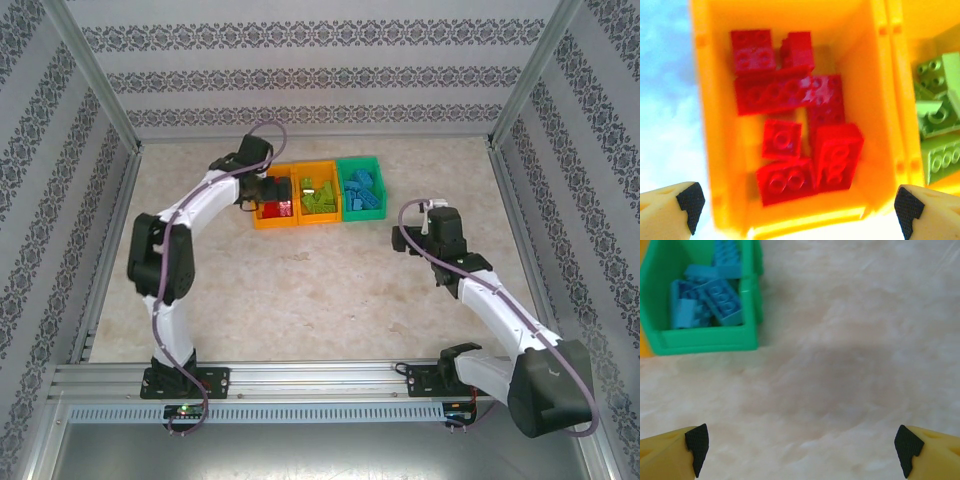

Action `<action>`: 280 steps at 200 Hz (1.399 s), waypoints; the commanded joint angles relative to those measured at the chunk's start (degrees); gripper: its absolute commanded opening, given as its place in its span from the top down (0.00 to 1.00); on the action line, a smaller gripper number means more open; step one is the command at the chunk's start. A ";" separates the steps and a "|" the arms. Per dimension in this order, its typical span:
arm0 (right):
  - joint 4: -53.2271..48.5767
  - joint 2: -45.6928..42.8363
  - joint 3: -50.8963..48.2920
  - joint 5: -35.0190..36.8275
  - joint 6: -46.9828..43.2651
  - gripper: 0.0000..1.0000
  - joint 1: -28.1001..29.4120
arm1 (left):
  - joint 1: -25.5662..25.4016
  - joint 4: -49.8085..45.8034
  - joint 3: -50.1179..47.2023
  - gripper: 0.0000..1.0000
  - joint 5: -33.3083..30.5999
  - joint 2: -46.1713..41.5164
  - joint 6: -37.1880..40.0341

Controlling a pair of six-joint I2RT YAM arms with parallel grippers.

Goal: Sort the legos into containers by color

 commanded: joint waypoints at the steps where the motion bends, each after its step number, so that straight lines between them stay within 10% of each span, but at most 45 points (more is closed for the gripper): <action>1: 19.82 0.02 -6.82 4.26 -6.31 0.02 -2.85 | 0.49 14.73 -12.69 0.01 -8.20 -11.21 5.30; 62: 43.26 15.41 -9.95 6.33 -8.86 0.02 -5.63 | 2.53 46.06 -46.47 0.01 -22.56 -30.59 22.46; 107: 62.14 25.27 -14.12 1.65 -5.20 0.02 -10.07 | 5.10 61.42 -54.33 0.01 -18.82 -28.56 23.79; 280: 54.74 23.78 -11.76 -5.68 -7.86 0.02 -10.26 | 14.55 82.34 -65.68 0.01 -7.58 -19.26 19.95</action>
